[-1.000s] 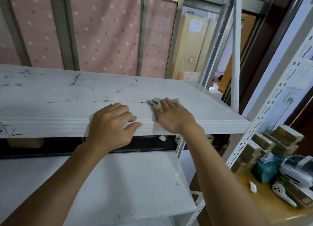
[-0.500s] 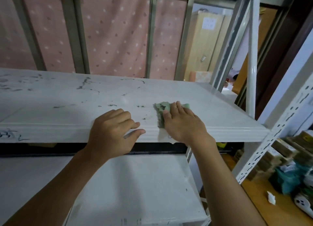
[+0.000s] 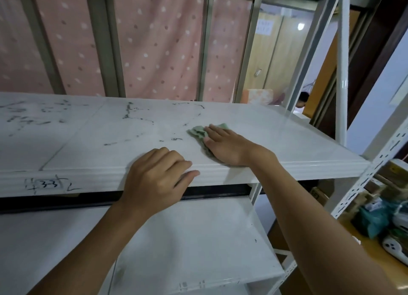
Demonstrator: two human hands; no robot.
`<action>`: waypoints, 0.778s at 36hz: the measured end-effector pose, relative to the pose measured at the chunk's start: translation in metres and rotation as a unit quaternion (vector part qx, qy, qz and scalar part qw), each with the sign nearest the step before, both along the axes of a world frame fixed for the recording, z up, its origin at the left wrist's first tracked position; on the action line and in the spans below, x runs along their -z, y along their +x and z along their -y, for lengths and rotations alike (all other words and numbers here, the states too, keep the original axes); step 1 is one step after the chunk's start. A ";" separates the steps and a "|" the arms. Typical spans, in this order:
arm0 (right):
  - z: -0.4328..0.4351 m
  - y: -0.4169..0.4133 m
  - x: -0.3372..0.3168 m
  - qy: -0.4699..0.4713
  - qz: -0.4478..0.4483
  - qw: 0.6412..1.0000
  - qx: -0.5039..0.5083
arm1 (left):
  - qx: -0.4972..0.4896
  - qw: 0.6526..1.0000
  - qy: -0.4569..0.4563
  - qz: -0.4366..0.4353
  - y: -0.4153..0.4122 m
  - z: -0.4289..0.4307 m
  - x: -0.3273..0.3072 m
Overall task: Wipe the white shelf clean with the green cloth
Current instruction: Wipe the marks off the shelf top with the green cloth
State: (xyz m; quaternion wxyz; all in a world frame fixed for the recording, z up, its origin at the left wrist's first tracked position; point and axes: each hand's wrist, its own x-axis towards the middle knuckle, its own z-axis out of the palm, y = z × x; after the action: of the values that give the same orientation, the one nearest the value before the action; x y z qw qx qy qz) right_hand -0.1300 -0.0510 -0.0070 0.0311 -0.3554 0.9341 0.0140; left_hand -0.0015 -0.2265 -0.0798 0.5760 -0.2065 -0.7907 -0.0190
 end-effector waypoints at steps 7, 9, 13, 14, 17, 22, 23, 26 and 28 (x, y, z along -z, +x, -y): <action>-0.004 0.013 -0.008 -0.033 0.066 0.996 -0.047 | 0.017 0.999 0.031 0.013 -0.004 -0.002 -0.001; -0.007 0.007 -0.012 -0.078 0.113 0.990 -0.033 | 0.022 0.999 0.032 0.022 -0.005 -0.001 -0.003; -0.020 -0.014 -0.013 -0.107 0.127 0.986 0.008 | 0.032 0.997 0.033 0.062 -0.004 -0.001 -0.013; -0.025 -0.022 -0.015 -0.107 0.127 0.986 0.025 | 0.034 0.996 0.036 0.075 -0.004 0.000 -0.017; -0.042 -0.045 -0.020 -0.103 0.122 0.985 0.073 | 0.044 0.992 0.038 0.115 -0.005 0.002 -0.028; -0.057 -0.078 -0.024 -0.088 0.106 0.981 0.135 | 0.067 0.985 0.050 0.152 -0.006 0.005 -0.035; -0.059 -0.085 -0.025 -0.086 0.103 0.980 0.145 | 0.069 0.984 0.052 0.155 -0.006 0.006 -0.035; -0.059 -0.103 -0.029 -0.087 0.098 0.975 0.179 | 0.068 0.983 0.053 0.164 -0.006 0.007 -0.035; -0.054 -0.112 -0.032 -0.080 0.093 0.973 0.195 | 0.071 0.982 0.053 0.166 -0.006 0.008 -0.034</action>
State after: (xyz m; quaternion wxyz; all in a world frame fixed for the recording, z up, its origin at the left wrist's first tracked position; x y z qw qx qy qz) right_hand -0.2420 0.0033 0.0247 0.0912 -0.1679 0.9765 -0.1000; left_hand -0.0076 -0.2349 -0.0455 0.4444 -0.2254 -0.8563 -0.1360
